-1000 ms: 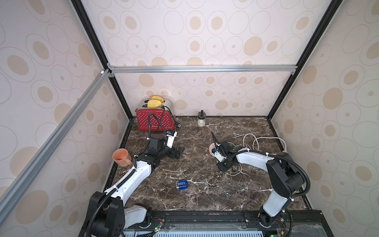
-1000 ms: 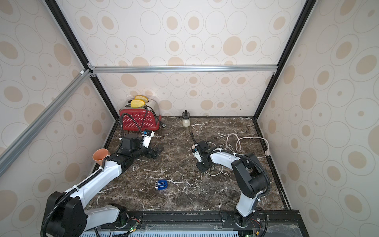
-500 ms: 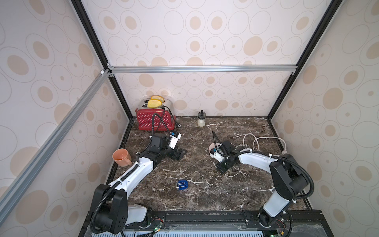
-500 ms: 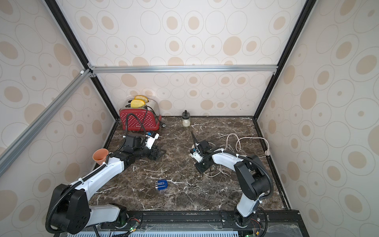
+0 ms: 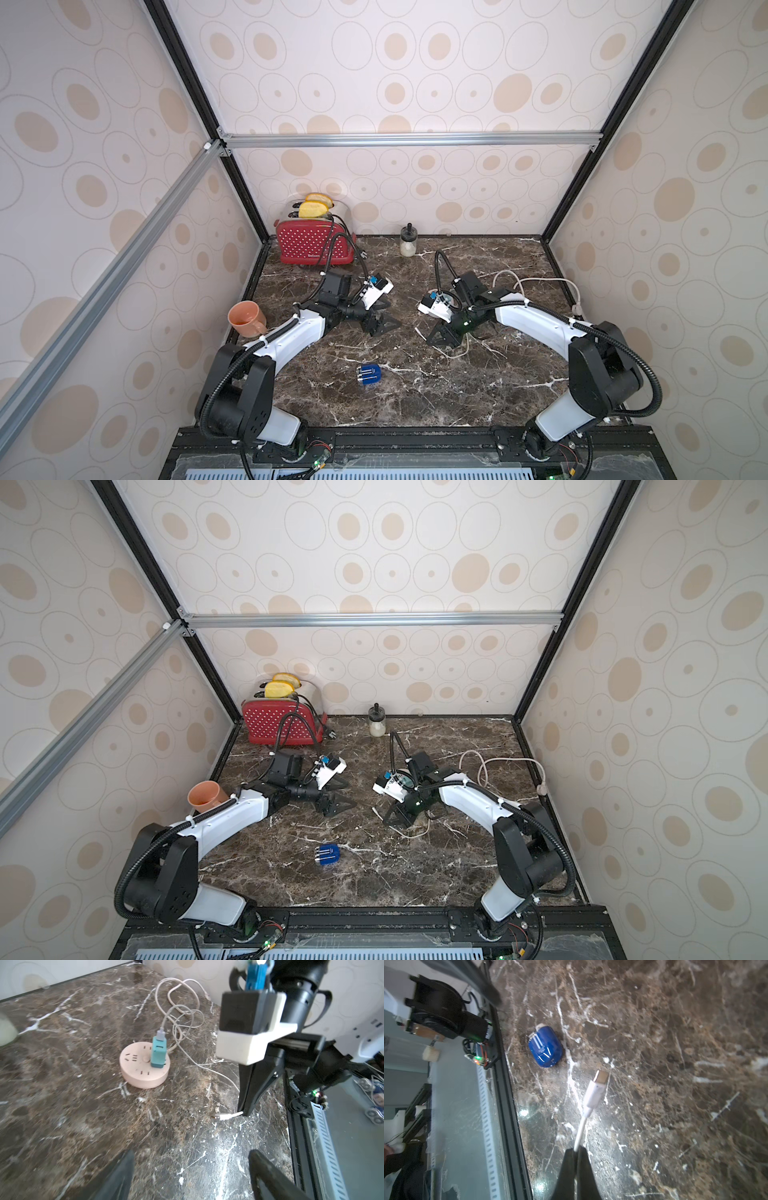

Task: Charge the electric shaver
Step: Pick up the charging cable from the center of the board.

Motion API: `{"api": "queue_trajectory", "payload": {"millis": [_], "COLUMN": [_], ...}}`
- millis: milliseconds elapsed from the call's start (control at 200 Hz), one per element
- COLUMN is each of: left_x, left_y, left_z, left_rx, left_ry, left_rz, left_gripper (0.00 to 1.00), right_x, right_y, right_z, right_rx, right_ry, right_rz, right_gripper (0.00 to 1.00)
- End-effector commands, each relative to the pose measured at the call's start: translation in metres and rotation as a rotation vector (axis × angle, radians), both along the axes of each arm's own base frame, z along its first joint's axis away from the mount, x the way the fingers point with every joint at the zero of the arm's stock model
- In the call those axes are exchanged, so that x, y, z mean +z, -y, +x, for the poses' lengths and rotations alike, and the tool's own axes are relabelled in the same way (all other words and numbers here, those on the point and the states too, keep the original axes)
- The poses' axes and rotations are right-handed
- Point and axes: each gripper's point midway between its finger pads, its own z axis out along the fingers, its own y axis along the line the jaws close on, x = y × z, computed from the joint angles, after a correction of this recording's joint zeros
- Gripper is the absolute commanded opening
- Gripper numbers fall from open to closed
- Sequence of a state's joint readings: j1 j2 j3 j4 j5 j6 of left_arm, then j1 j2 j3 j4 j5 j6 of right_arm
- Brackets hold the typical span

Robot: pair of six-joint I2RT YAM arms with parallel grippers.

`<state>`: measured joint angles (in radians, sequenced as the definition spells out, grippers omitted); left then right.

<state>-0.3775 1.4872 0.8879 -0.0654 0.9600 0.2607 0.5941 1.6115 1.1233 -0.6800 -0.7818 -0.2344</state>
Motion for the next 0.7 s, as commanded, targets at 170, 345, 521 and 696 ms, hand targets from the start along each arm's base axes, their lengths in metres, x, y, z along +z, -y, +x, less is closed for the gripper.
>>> {"api": "queue_trajectory", "payload": {"millis": [170,345,521,696], "left_x": [0.023,0.021,0.015,0.013], "left_y": [0.028,0.031,0.034,0.032], "left_z": [-0.007,-0.007,-0.023,-0.036], "left_rx": [-0.252,-0.305,-0.387,-0.434], "left_ry": [0.192,0.198,0.153,0.125], "left_rz": [-0.074,-0.068,-0.069,-0.07], "left_gripper": [0.89,0.91,0.88,0.83], "right_x": [0.021,0.023,0.027,0.03], "right_y": [-0.01,-0.014,-0.018,-0.019], "right_z": [-0.013,-0.009,-0.003,0.005], "right_rx": [0.158,0.162,0.146,0.127], "right_ry": [-0.079,-0.076,-0.048,-0.045], "right_rz": [0.101,0.117,0.139,0.166], "right_gripper": [0.0,0.0,0.0,0.0]}}
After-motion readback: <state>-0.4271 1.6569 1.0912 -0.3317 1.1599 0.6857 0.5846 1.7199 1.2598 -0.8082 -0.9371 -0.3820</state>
